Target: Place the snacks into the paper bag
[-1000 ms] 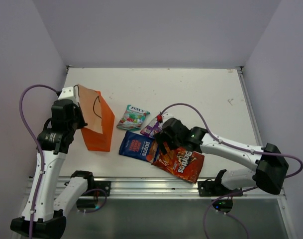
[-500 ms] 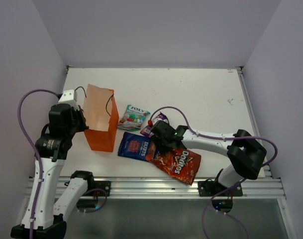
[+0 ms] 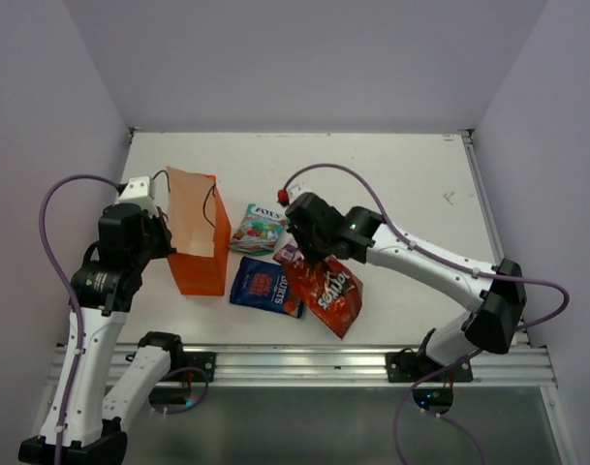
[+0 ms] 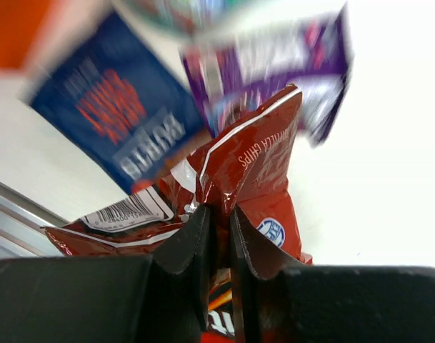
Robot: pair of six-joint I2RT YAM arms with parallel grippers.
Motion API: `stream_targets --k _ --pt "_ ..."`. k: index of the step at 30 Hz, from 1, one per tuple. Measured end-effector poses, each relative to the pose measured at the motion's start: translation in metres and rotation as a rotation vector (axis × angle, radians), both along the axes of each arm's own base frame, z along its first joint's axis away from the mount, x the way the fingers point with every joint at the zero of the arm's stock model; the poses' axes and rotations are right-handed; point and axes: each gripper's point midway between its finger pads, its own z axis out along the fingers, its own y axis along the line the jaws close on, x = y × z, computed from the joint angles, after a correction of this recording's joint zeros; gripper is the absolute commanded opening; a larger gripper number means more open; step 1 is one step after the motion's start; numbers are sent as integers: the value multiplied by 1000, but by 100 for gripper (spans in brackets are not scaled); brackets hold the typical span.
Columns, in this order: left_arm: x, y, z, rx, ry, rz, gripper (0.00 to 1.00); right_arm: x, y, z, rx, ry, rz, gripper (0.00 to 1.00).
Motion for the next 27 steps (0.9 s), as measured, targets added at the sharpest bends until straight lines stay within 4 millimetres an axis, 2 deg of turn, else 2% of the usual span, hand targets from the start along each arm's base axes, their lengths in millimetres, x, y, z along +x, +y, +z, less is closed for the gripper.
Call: stream_targets --k 4,6,7,9,11,14,19,21,24,27 --pt "0 -3 0 0 0 -11 0 37 33 138 210 -241 4 0" --pt "0 -4 0 0 0 -17 0 48 39 204 324 -366 0 0" --pt "0 -5 0 -1 0 -20 0 52 39 231 369 -423 -2 0" --pt "-1 -6 0 0 0 -24 0 57 40 268 437 -513 0 0" --pt "-1 -6 0 0 0 -27 0 63 42 285 462 -579 7 0" --pt "-1 -7 0 -2 -1 -31 0 77 58 299 488 -666 41 0" --pt "-2 -10 1 -9 -5 -46 0 101 107 309 564 -782 123 0" --pt "-3 -10 1 -10 -5 -48 0 113 132 316 603 -822 155 0" --pt "-5 -11 0 -10 4 -50 0 128 164 335 669 -884 189 0" --pt "-6 -11 -1 -10 7 -51 0 136 186 367 749 -966 212 0"
